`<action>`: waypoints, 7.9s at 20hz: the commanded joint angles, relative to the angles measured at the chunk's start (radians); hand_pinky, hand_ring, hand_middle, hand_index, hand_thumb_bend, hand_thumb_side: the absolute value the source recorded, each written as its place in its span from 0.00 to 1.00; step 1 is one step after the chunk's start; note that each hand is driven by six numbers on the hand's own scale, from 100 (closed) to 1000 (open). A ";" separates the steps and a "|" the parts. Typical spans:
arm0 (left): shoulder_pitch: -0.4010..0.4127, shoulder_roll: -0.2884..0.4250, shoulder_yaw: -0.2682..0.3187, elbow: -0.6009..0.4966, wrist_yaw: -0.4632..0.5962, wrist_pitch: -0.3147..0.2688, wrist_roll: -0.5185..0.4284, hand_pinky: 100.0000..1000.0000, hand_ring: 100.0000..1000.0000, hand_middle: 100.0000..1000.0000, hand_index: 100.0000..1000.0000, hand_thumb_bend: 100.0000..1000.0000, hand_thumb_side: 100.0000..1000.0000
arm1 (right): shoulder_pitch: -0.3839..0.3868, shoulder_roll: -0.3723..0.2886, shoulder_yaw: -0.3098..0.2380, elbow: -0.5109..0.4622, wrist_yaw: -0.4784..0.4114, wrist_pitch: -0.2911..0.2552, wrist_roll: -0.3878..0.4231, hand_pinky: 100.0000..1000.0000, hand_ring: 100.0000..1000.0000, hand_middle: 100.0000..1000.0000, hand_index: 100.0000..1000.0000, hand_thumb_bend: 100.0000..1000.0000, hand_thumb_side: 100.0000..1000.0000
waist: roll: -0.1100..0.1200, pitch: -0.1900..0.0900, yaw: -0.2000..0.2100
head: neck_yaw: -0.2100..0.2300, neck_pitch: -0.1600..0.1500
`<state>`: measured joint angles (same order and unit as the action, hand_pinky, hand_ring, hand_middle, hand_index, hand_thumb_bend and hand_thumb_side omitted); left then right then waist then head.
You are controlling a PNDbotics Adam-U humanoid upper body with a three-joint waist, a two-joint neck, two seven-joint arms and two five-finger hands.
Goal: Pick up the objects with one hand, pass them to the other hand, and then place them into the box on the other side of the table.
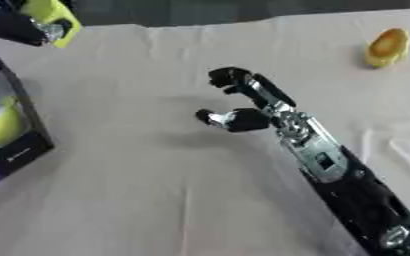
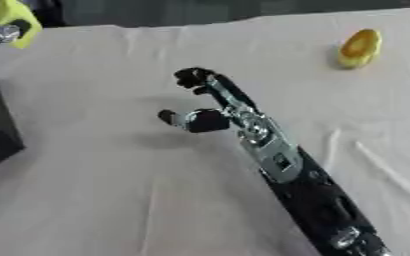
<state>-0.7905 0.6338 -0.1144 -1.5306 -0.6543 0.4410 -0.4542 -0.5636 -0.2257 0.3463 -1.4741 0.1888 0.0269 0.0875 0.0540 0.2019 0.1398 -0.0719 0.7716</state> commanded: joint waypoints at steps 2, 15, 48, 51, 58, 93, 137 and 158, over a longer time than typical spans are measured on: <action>0.022 0.096 0.050 -0.004 0.017 0.021 0.034 0.66 0.53 0.40 0.44 0.25 0.18 | -0.022 -0.017 -0.011 -0.028 -0.006 0.000 -0.008 0.81 0.81 0.71 0.81 0.48 0.22 | -0.006 -0.027 0.004 | 0.033 -0.002; 0.187 0.219 0.105 0.094 0.051 0.064 0.071 0.66 0.54 0.41 0.45 0.26 0.11 | -0.038 -0.026 -0.019 -0.051 -0.020 0.005 -0.024 0.81 0.81 0.70 0.81 0.47 0.22 | -0.015 -0.021 -0.002 | 0.133 -0.002; 0.209 0.158 0.123 0.325 0.023 0.055 0.128 0.82 0.77 0.75 0.82 0.79 0.37 | -0.045 -0.030 -0.028 -0.078 -0.035 0.007 -0.034 0.81 0.80 0.70 0.81 0.57 0.18 | -0.031 -0.013 -0.021 | 0.118 -0.002; 0.216 0.149 0.145 0.255 0.060 0.074 0.210 0.79 0.74 0.73 0.77 0.76 0.43 | -0.055 -0.037 -0.033 -0.091 -0.035 0.008 -0.039 0.81 0.81 0.70 0.81 0.57 0.18 | -0.033 -0.014 -0.020 | 0.073 -0.002; 0.254 0.108 0.153 0.030 0.307 0.026 0.544 0.78 0.73 0.74 0.76 0.70 0.43 | -0.082 -0.074 -0.072 -0.115 -0.051 0.035 -0.072 0.81 0.80 0.70 0.81 0.53 0.20 | -0.037 -0.016 -0.024 | 0.001 -0.002; 0.270 -0.023 0.102 -0.005 0.568 -0.147 0.721 0.77 0.73 0.74 0.73 0.68 0.40 | -0.386 -0.487 -0.187 0.360 0.370 0.118 0.341 0.89 0.86 0.80 0.84 0.62 0.18 | -0.046 -0.031 -0.051 | -0.088 -0.002; 0.260 -0.018 0.097 -0.003 0.554 -0.145 0.711 0.77 0.73 0.73 0.72 0.70 0.38 | -0.490 -0.536 -0.209 0.575 0.952 -0.237 0.629 1.00 0.95 0.91 0.85 0.41 0.00 | -0.048 -0.003 -0.044 | -0.108 -0.053; 0.259 -0.015 0.107 -0.010 0.575 -0.150 0.726 0.77 0.73 0.74 0.72 0.69 0.38 | -0.485 -0.533 -0.211 0.609 1.102 -0.311 0.534 1.00 0.95 0.92 0.87 0.44 0.00 | -0.043 0.048 -0.017 | -0.121 -0.081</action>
<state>-0.5189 0.5798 -0.0217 -1.5249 -0.0861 0.2918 0.2660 -1.0317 -0.7257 0.1435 -0.8611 1.2781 -0.2858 0.6281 0.0215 0.2525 0.1206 -0.1902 0.7055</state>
